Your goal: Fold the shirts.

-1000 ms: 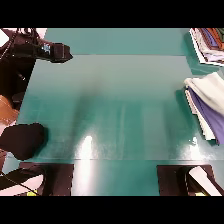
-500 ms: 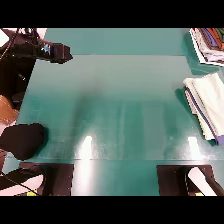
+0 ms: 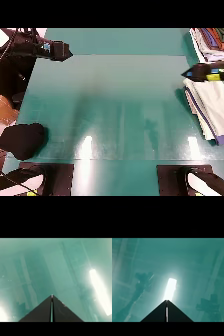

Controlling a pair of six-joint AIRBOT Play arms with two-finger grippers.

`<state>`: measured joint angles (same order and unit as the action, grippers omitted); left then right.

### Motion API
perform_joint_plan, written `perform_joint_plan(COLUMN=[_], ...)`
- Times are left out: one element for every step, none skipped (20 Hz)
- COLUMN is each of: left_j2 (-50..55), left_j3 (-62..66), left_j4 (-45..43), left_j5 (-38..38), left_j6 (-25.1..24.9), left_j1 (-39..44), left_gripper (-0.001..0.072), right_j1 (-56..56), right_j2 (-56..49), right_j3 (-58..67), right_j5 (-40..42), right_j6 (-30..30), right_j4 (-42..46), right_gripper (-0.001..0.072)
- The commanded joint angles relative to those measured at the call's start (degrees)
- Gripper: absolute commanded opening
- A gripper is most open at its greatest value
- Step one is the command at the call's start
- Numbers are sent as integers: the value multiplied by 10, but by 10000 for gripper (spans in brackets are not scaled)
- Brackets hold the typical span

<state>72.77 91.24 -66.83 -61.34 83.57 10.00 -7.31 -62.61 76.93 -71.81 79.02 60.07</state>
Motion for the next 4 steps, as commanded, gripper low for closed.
perform_joint_plan(left_j2=[0, 0, 0, 0], left_j3=[0, 0, 0, 0], left_j4=[0, 0, 0, 0], left_j5=[13, 15, 16, 17], left_j6=[0, 0, 0, 0], left_j1=[0, 0, 0, 0], left_gripper=[29, 28, 29, 28], right_j1=[-74, -80, -81, -81], right_j2=[-38, -41, -42, -40], right_j3=[36, 41, 42, 42], right_j5=[1, 1, 3, 2], right_j6=[0, 0, 0, 0], right_j4=[0, 0, -1, -1], right_gripper=[16, 16, 17, 16])
